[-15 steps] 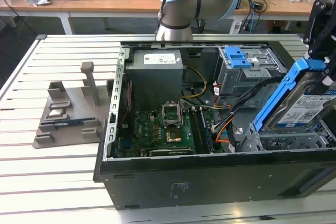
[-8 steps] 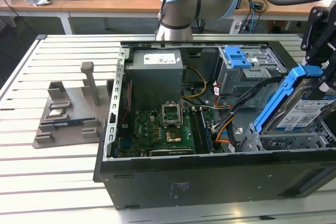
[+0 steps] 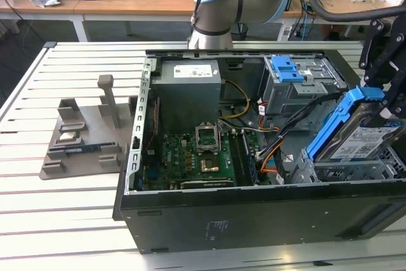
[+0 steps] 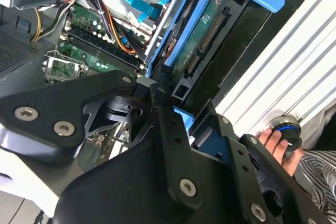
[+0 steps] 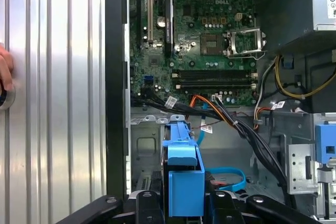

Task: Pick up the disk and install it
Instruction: 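Insert the disk into the insertion slot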

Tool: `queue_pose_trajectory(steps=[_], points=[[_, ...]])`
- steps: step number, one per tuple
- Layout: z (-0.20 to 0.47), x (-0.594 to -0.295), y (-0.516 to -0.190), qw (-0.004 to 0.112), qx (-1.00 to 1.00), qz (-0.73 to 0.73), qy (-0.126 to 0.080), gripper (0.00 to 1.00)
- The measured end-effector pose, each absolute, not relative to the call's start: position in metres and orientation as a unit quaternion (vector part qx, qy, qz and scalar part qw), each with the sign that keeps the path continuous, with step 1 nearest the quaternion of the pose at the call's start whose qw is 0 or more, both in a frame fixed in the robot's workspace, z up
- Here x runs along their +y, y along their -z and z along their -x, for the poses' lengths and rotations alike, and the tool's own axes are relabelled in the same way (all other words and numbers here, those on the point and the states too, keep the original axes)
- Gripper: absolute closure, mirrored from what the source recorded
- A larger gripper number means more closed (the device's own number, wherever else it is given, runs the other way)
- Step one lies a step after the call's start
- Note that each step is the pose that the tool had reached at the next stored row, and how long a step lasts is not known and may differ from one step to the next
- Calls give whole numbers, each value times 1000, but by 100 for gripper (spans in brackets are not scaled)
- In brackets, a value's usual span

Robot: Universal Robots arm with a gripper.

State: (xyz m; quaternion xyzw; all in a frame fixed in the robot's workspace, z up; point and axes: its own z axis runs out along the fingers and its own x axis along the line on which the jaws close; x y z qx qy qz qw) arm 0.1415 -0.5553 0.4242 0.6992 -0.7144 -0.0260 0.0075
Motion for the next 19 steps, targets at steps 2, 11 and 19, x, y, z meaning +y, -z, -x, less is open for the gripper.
queue_pose_trajectory(steps=[2, 11, 19], points=[[-142, -555, -418, 8, -714, -699, 26, 63], [-142, -555, -409, 8, -714, -699, 26, 63], [-142, -555, -409, 8, -714, -699, 26, 56]])
